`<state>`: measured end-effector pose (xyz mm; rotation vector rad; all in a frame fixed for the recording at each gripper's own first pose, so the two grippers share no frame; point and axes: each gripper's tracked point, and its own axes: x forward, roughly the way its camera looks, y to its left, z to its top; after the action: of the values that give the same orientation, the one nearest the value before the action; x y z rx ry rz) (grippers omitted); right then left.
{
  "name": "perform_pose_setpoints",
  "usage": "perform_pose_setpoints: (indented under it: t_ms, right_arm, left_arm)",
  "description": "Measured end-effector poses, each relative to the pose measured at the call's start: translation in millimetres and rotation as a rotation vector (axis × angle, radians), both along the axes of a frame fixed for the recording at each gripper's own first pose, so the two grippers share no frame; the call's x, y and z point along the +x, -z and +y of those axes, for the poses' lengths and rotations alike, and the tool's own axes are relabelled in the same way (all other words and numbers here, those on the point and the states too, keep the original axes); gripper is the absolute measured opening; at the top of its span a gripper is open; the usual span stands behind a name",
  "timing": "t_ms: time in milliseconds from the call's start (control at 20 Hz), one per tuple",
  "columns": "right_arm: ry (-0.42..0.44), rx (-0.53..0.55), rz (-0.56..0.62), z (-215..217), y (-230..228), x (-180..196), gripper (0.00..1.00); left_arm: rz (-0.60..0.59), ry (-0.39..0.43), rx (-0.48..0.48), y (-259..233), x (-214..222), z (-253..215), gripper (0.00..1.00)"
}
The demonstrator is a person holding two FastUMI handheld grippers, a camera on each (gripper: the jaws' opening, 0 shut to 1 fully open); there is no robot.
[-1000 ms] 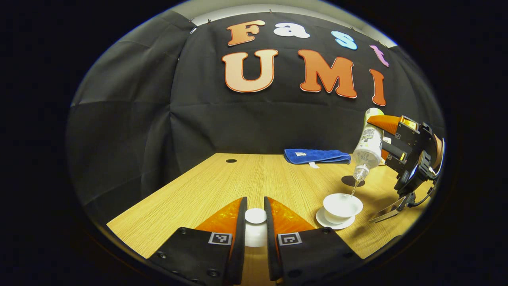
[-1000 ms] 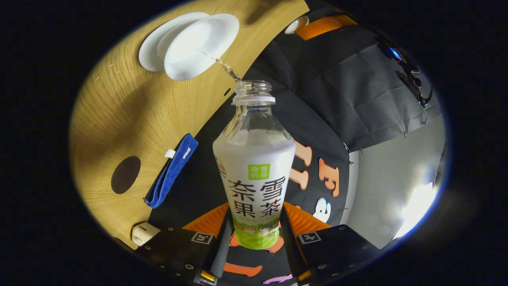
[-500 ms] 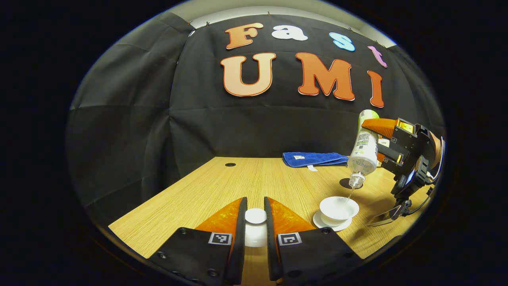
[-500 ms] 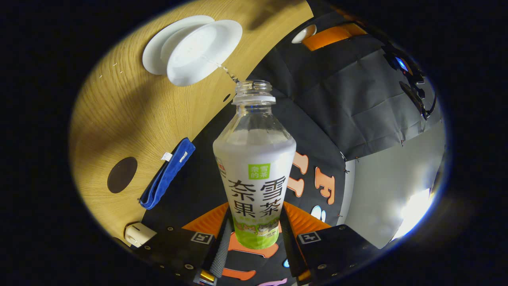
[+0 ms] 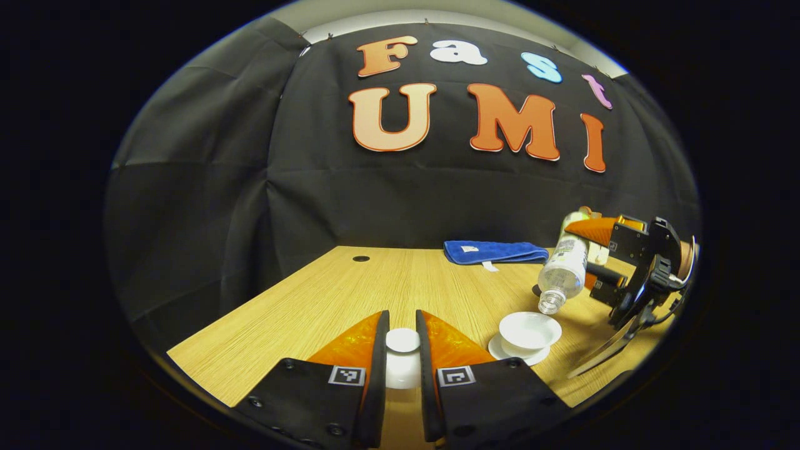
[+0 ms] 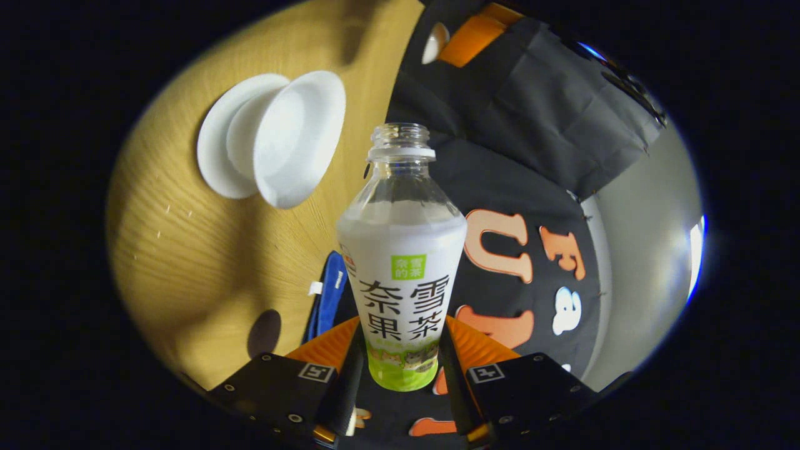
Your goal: Open the teacup lid with one hand, grasp the water bottle and pour water into the teacup with the other hand; after pouring, place the water bottle on the coaster and then close the teacup lid.
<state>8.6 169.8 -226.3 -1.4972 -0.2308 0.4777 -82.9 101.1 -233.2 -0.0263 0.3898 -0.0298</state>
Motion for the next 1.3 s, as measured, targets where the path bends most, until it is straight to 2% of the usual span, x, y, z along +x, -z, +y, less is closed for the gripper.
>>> perform_pose_setpoints:
  t_ms: [150, 300, 450, 600, 750, 950, 1100, 1300]
  right_arm:
    - [0.078, 0.184, 0.168, -6.0, 18.7, 4.3, 0.64]
    - [0.211, 0.400, 0.355, -20.8, 38.6, 19.7, 0.63]
    - [0.305, 0.599, 0.425, -43.4, 34.3, 31.1, 0.64]
    - [0.360, 0.787, 0.555, -50.5, 40.3, 38.6, 0.64]
    - [0.416, 0.906, 0.649, -53.5, 50.4, 45.6, 0.64]
    - [0.437, 1.101, 0.765, -50.4, 53.0, 44.2, 0.64]
    - [0.475, 1.170, 0.818, -47.8, 58.5, 42.2, 0.64]
    - [0.541, 1.258, 0.954, -42.7, 65.4, 35.2, 0.64]
  left_arm:
    - [-0.008, 0.000, -0.009, -1.2, 2.8, -3.9, 0.28]
    - [0.005, -0.002, -0.012, 2.7, 7.2, -9.2, 0.28]
    - [-0.003, 0.002, -0.012, -2.5, 10.2, -15.1, 0.28]
    - [-0.008, -0.008, -0.005, -2.9, 16.9, -17.4, 0.27]
    - [-0.009, -0.011, -0.010, -2.2, 18.7, -23.4, 0.28]
    - [-0.006, -0.016, -0.010, -1.9, 18.2, -27.0, 0.28]
    - [-0.004, -0.009, -0.013, -0.9, 16.7, -32.9, 0.28]
    - [0.003, 0.001, -0.005, 2.7, 17.8, -41.3, 0.28]
